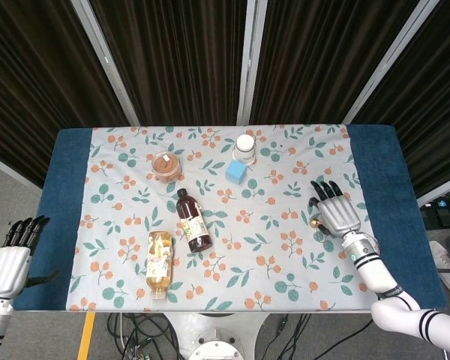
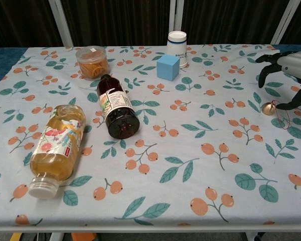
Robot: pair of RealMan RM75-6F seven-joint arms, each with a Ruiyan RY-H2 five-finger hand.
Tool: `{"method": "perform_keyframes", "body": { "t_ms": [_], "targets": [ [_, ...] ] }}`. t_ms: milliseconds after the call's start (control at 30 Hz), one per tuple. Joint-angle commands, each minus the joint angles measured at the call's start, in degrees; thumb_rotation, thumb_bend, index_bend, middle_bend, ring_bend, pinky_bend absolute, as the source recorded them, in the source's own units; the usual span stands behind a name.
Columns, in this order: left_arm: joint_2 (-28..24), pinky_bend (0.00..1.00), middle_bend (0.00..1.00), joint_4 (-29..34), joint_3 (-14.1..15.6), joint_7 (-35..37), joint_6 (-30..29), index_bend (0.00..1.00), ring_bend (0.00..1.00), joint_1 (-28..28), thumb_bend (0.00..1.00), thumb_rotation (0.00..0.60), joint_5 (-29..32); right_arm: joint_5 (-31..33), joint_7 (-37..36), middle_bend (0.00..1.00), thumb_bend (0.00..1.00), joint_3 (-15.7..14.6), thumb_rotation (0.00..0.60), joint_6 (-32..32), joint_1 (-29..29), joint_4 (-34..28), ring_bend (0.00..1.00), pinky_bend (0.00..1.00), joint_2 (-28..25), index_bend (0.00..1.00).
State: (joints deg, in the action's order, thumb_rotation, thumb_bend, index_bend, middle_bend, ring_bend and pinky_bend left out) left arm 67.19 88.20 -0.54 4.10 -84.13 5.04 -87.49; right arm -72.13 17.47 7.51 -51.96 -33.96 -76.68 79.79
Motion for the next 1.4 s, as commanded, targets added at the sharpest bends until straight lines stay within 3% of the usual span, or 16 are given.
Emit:
{"method": "perform_keyframes", "body": {
  "t_ms": [33, 233, 1400],
  "targets": [
    [0.0, 0.04, 0.05, 0.0, 0.0, 0.0, 0.0, 0.06, 0.00, 0.0, 0.00, 0.600, 0.0, 0.1, 0.0, 0.02, 0.18, -0.1, 0.600, 0.1, -0.2, 0.1, 0.00, 0.00, 0.1, 0.42],
    [0.0, 0.04, 0.05, -0.2, 0.1, 0.3, 0.0, 0.06, 0.00, 0.0, 0.00, 0.600, 0.0, 0.3, 0.1, 0.04, 0.21, -0.4, 0.600, -0.1, -0.4, 0.3, 0.00, 0.00, 0.4, 0.48],
    [0.0, 0.04, 0.05, -0.2, 0.3, 0.4, 0.3, 0.06, 0.00, 0.0, 0.00, 0.600, -0.2, 2.7, 1.2, 0.11, 0.28, -1.6, 0.600, 0.8, -1.5, 0.7, 0.00, 0.00, 0.9, 0.57]
  ]
}}
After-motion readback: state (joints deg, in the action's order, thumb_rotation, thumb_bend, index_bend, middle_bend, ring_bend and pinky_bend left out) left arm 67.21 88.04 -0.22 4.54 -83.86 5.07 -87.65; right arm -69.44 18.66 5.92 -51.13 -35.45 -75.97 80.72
